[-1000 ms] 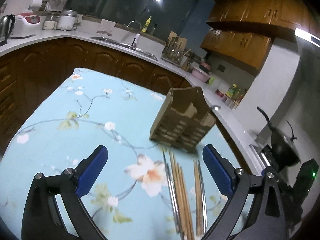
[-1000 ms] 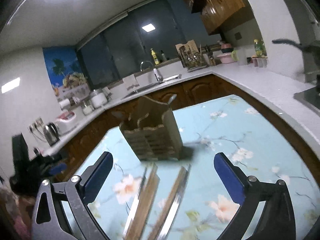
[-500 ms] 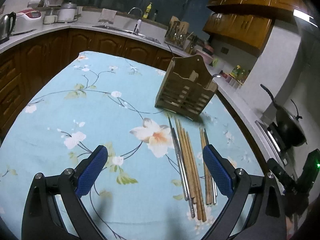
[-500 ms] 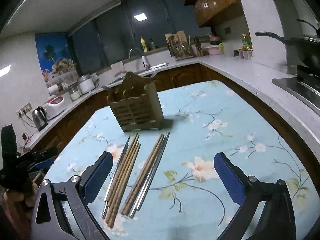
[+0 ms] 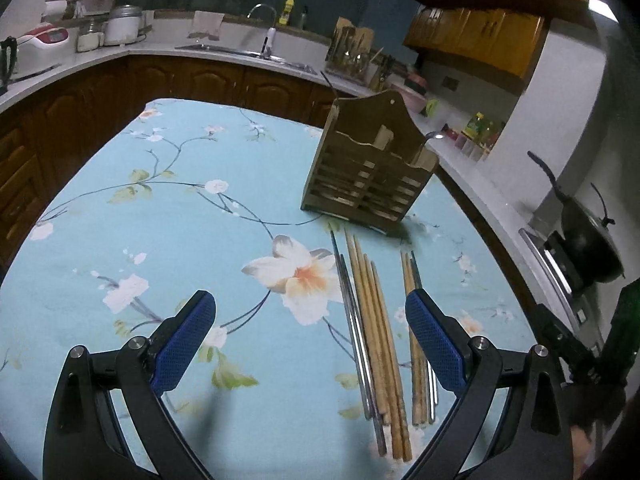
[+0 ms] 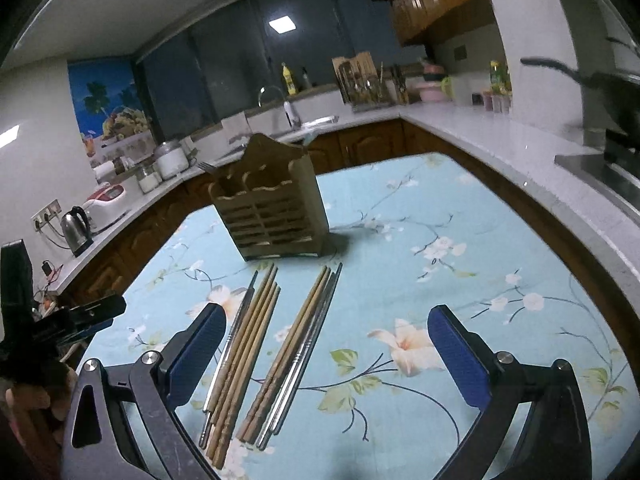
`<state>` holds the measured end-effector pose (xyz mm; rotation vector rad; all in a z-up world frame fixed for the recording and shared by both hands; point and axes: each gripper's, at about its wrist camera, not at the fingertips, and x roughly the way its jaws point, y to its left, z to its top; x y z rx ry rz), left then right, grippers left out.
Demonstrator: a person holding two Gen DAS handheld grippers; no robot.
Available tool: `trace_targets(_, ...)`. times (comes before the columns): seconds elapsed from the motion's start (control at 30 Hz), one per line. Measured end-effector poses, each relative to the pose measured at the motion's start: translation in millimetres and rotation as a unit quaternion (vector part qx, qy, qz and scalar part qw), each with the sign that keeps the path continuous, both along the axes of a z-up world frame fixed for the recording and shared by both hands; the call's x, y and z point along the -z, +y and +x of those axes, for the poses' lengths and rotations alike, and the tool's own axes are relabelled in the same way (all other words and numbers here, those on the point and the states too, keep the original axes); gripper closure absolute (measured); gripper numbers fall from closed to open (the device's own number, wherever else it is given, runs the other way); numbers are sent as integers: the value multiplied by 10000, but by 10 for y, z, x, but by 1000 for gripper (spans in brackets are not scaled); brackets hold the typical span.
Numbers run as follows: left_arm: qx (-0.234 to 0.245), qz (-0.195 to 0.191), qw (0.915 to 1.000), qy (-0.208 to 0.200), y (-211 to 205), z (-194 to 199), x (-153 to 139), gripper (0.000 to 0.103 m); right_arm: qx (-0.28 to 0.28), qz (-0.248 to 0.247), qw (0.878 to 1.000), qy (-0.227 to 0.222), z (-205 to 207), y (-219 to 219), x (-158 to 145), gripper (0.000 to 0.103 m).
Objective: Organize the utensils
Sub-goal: 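Move the left tool back to the chopsticks and grasp a metal chopstick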
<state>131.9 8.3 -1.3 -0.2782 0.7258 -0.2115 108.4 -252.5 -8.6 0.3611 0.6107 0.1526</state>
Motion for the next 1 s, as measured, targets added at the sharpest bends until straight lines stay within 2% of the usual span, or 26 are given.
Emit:
trace_targets(0.07, 39, 15, 9999, 146, -33, 141, 30, 5, 13, 148, 9999, 54, 91, -36, 19, 3)
trace_targets(0.1, 52, 3, 9998, 206, -48, 215, 42, 5, 5, 202, 9998, 93, 156, -48, 29, 7)
trace_targets(0.17, 84, 17, 9994, 321, -83, 375, 68, 8, 11, 248, 9994, 222, 287, -58, 52, 18)
trace_targets(0.2, 93, 39, 9992, 388, -103, 480, 88, 9, 6, 272, 9992, 289, 350, -55, 68, 28)
trace_targets(0.23, 128, 47, 9988, 466, -134, 566, 105, 11, -24, 309, 9987, 397, 439, -50, 97, 35)
trace_targets(0.4, 334, 84, 9973, 652, -268, 933, 179, 27, -166, 384, 9942, 992, 883, 22, 318, 55)
trace_targets(0.47, 476, 138, 9959, 750, -335, 1064, 226, 37, -185, 401, 9927, 1123, 996, 35, 403, 60)
trace_targets(0.53, 596, 234, 9942, 863, -423, 1208, 287, 44, -201, 369, 9911, 1265, 1120, 62, 480, 70)
trace_targets(0.6, 643, 319, 9930, 935, -471, 1302, 340, 47, -220, 403, 9896, 1361, 1225, 63, 555, 74)
trace_targets(0.67, 659, 399, 9915, 1049, -522, 1411, 418, 56, -204, 362, 9882, 1476, 1330, 70, 625, 78)
trace_targets(0.73, 690, 388, 9898, 1188, -553, 1512, 495, 57, -217, 383, 9867, 1566, 1421, 71, 678, 81)
trace_targets(0.83, 755, 410, 9882, 1266, -593, 1605, 552, 65, -219, 286, 9857, 1646, 1528, 101, 720, 86)
trace_targets(0.93, 810, 438, 9874, 1289, -613, 1662, 582, 67, -257, 227, 9851, 1686, 1597, 129, 743, 87)
trace_targets(1.0, 856, 516, 9865, 1295, -647, 1684, 608, 71, -287, 123, 9844, 1734, 1645, 166, 765, 91)
